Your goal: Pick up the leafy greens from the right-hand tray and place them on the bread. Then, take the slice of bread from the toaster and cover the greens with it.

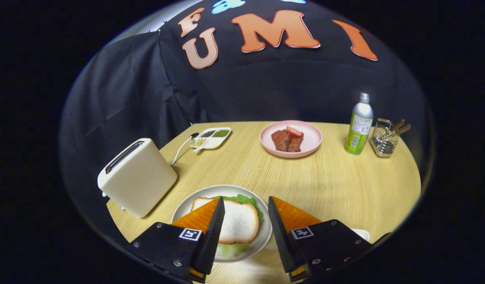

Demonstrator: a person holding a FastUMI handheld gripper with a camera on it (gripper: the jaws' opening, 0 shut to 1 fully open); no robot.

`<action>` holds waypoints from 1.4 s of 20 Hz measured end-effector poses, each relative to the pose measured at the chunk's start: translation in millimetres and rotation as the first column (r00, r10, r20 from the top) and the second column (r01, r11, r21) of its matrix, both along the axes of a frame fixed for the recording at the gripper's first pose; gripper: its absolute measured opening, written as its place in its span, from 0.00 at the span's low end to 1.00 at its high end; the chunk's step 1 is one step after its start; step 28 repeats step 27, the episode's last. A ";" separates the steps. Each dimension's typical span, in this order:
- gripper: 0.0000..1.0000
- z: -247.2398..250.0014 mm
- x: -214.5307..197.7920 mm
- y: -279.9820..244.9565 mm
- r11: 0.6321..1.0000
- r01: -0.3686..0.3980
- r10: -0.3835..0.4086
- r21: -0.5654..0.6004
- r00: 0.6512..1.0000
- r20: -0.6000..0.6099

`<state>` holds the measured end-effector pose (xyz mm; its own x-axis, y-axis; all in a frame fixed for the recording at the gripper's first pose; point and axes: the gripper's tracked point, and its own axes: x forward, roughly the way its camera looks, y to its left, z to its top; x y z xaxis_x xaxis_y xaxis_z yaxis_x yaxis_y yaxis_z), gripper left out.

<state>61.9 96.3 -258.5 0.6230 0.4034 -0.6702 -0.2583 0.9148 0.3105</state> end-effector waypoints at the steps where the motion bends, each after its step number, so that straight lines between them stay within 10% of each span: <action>1: 0.69 12.1 4.5 -6.0 1.000 0.018 -0.018 -0.006 0.999 0.048; 18: 0.96 187.7 -10.4 -60.5 0.950 0.303 -0.186 -0.077 0.746 0.639; 28: 0.98 206.4 -33.5 -60.5 0.942 0.332 -0.210 -0.054 0.707 0.676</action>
